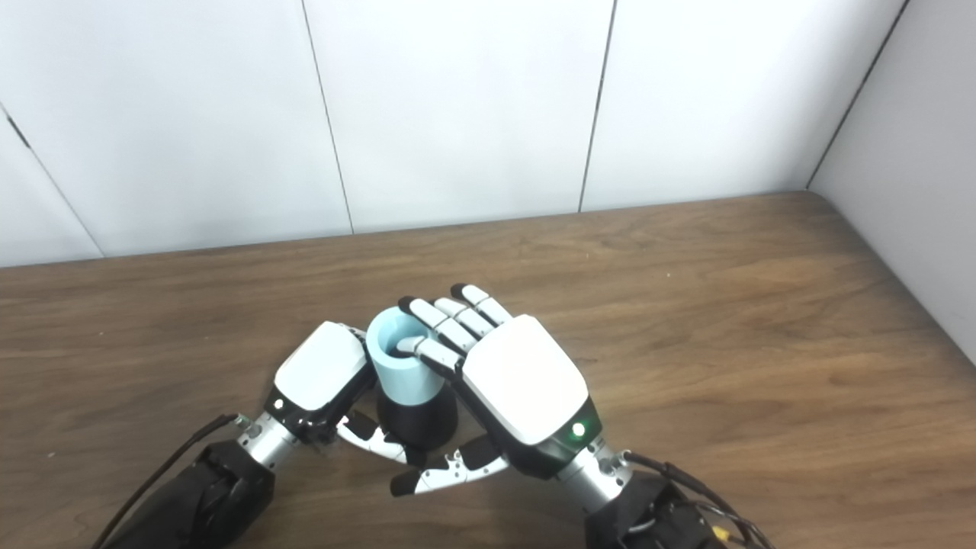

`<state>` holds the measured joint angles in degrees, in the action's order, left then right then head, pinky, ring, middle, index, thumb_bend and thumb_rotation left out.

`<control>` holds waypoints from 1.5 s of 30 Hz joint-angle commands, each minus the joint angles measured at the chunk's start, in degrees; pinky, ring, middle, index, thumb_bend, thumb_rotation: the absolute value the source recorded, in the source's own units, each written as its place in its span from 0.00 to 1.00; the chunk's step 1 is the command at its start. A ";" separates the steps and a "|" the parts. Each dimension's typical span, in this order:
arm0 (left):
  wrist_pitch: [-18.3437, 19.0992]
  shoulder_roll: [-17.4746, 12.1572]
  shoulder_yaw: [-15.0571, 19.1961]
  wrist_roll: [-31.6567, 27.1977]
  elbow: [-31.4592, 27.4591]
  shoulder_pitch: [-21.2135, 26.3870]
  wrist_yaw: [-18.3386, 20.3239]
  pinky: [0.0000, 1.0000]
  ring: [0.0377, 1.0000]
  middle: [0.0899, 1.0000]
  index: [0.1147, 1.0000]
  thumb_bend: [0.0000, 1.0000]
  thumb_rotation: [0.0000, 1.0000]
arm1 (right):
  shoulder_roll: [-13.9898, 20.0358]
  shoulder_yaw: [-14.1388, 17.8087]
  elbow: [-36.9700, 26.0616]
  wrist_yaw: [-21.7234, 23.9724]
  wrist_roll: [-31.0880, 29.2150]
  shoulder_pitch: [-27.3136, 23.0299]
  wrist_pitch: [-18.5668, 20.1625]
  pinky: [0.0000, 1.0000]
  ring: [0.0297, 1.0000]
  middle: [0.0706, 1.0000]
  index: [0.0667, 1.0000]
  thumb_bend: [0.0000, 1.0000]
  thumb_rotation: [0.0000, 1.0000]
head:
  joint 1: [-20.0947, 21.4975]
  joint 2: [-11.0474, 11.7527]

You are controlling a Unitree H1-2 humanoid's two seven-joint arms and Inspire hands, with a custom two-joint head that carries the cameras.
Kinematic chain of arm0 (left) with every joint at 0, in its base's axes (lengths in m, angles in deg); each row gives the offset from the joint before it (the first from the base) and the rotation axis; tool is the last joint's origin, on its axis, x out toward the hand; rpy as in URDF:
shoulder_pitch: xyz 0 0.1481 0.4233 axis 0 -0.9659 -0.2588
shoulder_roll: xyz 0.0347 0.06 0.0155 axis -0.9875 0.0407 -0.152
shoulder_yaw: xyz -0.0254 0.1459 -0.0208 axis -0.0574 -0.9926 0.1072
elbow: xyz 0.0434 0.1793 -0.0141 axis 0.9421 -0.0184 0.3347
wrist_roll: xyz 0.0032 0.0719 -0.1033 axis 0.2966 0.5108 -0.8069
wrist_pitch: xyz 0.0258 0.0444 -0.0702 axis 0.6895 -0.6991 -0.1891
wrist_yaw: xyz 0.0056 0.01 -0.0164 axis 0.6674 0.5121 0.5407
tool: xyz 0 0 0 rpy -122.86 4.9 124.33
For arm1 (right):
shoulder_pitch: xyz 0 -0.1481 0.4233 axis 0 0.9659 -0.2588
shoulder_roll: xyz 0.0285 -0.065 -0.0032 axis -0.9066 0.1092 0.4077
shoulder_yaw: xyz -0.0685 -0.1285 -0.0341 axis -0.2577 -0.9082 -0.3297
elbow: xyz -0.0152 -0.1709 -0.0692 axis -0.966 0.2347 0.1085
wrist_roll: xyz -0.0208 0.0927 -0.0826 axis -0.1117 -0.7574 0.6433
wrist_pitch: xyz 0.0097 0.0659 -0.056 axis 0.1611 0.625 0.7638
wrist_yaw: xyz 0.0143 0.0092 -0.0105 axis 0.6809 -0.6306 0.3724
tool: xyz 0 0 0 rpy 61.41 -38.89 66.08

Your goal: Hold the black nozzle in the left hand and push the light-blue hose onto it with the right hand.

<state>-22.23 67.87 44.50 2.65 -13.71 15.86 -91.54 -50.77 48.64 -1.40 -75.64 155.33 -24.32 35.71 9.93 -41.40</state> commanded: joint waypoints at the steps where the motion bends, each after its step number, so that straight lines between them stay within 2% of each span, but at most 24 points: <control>1: 0.65 4.07 -5.63 0.56 7.64 -13.79 0.32 0.18 0.20 0.42 0.41 0.52 0.00 | 3.67 -4.80 4.71 15.11 -0.24 5.90 -1.47 0.88 0.82 0.71 0.67 0.73 0.82 | 0.02 0.00; 12: 0.98 3.90 -5.72 1.08 7.17 -14.01 0.00 0.19 0.22 0.42 0.42 0.52 0.00 | 4.02 -5.84 4.76 17.75 0.44 5.77 -0.01 0.88 0.83 0.72 0.68 0.74 0.87 | -0.04 -0.24; 22: 0.81 3.86 -5.67 0.79 7.21 -14.01 0.15 0.17 0.19 0.42 0.41 0.52 0.00 | 4.17 -6.08 5.08 19.52 0.92 5.43 1.30 0.89 0.83 0.72 0.69 0.76 0.92 | -0.07 -0.23; 23: 0.81 3.85 -5.65 0.74 7.14 -14.03 0.22 0.18 0.20 0.37 0.43 0.52 0.00 | 4.16 -6.06 5.10 19.59 0.87 5.40 1.42 0.89 0.83 0.72 0.69 0.77 0.92 | -0.11 -0.24; 25: 0.49 3.93 -5.58 0.76 7.40 -14.05 -0.56 0.18 0.21 0.34 0.43 0.52 0.00 | 4.16 -6.06 5.13 19.85 0.92 5.41 1.67 0.90 0.83 0.72 0.69 0.77 0.92 | -0.10 -0.26; 27: 0.41 3.92 -5.61 0.81 7.44 -14.06 -0.73 0.17 0.19 0.40 0.42 0.52 0.00 | 4.24 -6.17 5.14 19.99 0.97 5.40 1.89 0.90 0.83 0.72 0.69 0.77 0.92 | -0.09 -0.30; 32: 0.62 3.85 -5.55 0.57 6.94 -14.22 -0.05 0.15 0.17 0.42 0.41 0.52 0.00 | 4.39 -6.50 4.84 21.88 1.74 5.35 2.56 0.91 0.84 0.74 0.70 0.78 0.94 | -0.12 -0.39; 34: 0.64 3.86 -5.59 0.74 6.99 -14.22 -0.30 0.16 0.18 0.35 0.42 0.52 0.00 | 4.50 -6.64 4.72 22.79 2.07 5.28 2.63 0.91 0.84 0.75 0.72 0.78 0.96 | -0.15 -0.42; 36: 0.57 3.85 -5.69 1.00 7.11 -14.17 -0.66 0.16 0.18 0.33 0.42 0.52 0.00 | 4.51 -6.79 4.46 24.30 2.53 5.22 2.87 0.92 0.86 0.76 0.73 0.78 0.98 | -0.13 -0.43; 45: 0.88 3.73 -5.71 1.00 6.57 -14.20 0.00 0.17 0.19 0.32 0.43 0.52 0.00 | 4.59 -7.11 4.14 26.04 2.78 5.04 3.08 0.89 0.85 0.76 0.74 0.80 0.98 | -0.12 -0.49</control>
<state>-21.95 67.79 44.57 2.66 -14.34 15.78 -91.27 -50.75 47.26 -2.59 -72.74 157.71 -24.91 40.33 9.76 -41.84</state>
